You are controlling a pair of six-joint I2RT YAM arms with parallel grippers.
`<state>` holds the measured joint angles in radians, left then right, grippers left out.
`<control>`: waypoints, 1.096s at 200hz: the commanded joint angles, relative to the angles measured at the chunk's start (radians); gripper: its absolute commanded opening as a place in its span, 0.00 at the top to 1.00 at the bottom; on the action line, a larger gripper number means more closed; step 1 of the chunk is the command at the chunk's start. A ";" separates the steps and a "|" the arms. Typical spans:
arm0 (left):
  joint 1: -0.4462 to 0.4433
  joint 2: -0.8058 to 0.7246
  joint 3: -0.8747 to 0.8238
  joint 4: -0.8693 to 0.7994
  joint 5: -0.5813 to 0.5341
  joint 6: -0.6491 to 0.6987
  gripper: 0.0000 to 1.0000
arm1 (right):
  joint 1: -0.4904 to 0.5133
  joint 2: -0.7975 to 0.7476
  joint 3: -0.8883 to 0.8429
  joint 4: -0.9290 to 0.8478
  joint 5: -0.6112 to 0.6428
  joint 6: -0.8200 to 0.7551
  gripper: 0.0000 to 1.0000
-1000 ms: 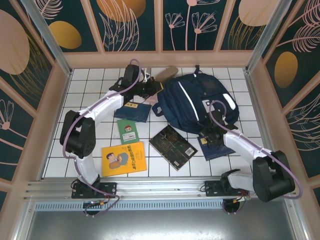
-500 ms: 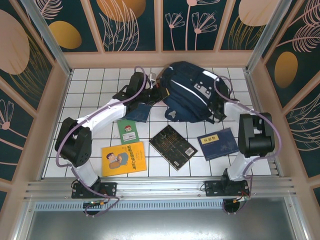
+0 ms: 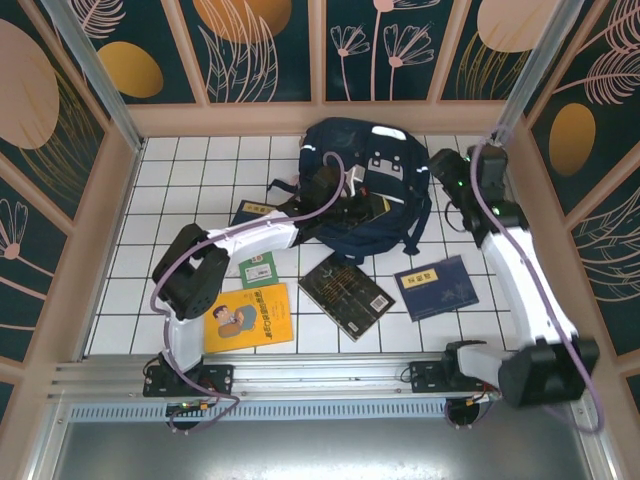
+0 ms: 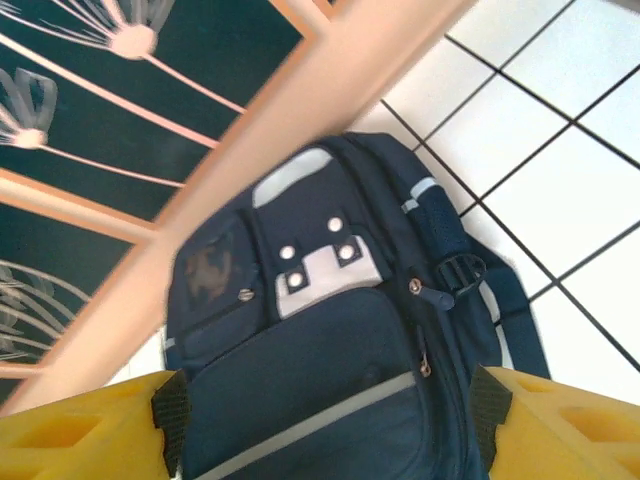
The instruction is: Pack the student bag
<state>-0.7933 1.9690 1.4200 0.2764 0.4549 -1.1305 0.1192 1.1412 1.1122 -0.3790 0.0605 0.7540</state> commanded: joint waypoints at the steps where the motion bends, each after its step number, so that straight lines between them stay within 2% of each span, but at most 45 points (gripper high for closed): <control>1: -0.002 -0.012 0.062 0.007 -0.011 0.045 1.00 | -0.015 -0.048 -0.108 -0.140 -0.083 0.075 0.31; 22: 0.028 -0.095 0.065 -0.193 -0.154 0.178 1.00 | -0.023 -0.090 -0.208 -0.085 -0.221 0.135 0.33; 39: 0.114 -0.172 -0.018 -0.211 -0.151 0.164 1.00 | -0.005 -0.088 -0.278 -0.007 -0.344 0.236 0.33; 54: 0.197 -0.246 -0.094 -0.230 -0.161 0.166 0.98 | 0.067 -0.078 -0.322 0.075 -0.377 0.352 0.33; 79: 0.296 -0.345 -0.151 -0.306 -0.170 0.222 0.89 | 0.184 -0.024 -0.355 0.203 -0.394 0.540 0.34; 95: 0.328 -0.394 -0.180 -0.335 -0.180 0.252 0.81 | 0.233 0.037 -0.364 0.270 -0.406 0.625 0.35; 109: 0.346 -0.424 -0.202 -0.348 -0.188 0.277 0.78 | 0.257 0.094 -0.374 0.323 -0.412 0.687 0.37; 132: 0.370 -0.448 -0.237 -0.350 -0.190 0.296 0.77 | 0.278 0.161 -0.387 0.385 -0.405 0.759 0.41; 180: 0.394 -0.458 -0.269 -0.331 -0.180 0.288 0.77 | 0.323 0.284 -0.363 0.443 -0.379 0.831 0.41; 219: 0.401 -0.462 -0.286 -0.314 -0.190 0.279 0.77 | 0.340 0.371 -0.296 0.387 -0.268 0.839 0.42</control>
<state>-0.3996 1.5337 1.1553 -0.0559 0.2714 -0.8642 0.4511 1.4631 0.7517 0.0231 -0.2943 1.5612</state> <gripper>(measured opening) 0.233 0.586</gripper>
